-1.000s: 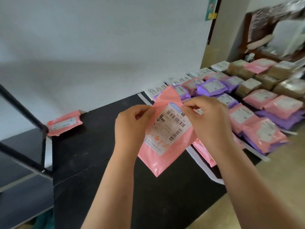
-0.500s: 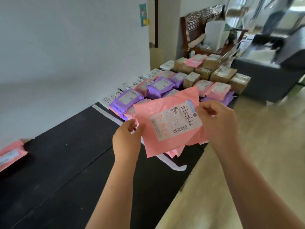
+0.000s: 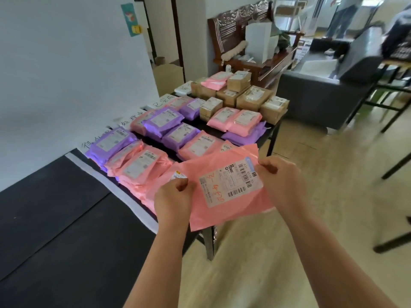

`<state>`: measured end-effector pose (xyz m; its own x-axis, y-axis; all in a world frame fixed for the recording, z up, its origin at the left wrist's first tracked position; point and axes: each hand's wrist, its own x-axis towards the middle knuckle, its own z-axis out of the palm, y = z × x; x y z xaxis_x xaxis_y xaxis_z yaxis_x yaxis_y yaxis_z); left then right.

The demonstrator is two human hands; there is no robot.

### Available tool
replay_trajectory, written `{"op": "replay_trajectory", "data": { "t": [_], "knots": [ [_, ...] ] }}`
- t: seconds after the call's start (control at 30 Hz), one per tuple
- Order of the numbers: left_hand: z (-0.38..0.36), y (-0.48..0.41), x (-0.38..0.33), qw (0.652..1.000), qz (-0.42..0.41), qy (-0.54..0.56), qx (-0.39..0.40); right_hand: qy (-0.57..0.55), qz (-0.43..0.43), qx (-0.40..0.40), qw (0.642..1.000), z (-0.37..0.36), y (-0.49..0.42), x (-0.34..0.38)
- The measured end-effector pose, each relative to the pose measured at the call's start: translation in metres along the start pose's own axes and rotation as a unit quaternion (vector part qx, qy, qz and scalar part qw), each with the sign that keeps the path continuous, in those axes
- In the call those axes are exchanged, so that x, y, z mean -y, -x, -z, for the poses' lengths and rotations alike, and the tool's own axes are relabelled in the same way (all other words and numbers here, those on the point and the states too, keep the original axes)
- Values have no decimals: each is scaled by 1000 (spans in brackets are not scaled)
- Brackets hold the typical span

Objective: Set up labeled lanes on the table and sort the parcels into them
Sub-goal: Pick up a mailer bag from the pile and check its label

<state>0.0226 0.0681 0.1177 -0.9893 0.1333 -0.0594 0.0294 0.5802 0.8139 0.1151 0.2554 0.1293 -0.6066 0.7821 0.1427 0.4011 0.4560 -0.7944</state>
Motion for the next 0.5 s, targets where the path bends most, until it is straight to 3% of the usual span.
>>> {"op": "replay_trajectory", "data": {
  "t": [0.23,0.5],
  "knots": [
    [-47,-2,-22,999,26,36,-31,-12,-23,29,999,12,-45,-42],
    [-76,-76,-33,998,28,32,-48,14,-21,103,994,-33,-123,-38]
  ]
}}
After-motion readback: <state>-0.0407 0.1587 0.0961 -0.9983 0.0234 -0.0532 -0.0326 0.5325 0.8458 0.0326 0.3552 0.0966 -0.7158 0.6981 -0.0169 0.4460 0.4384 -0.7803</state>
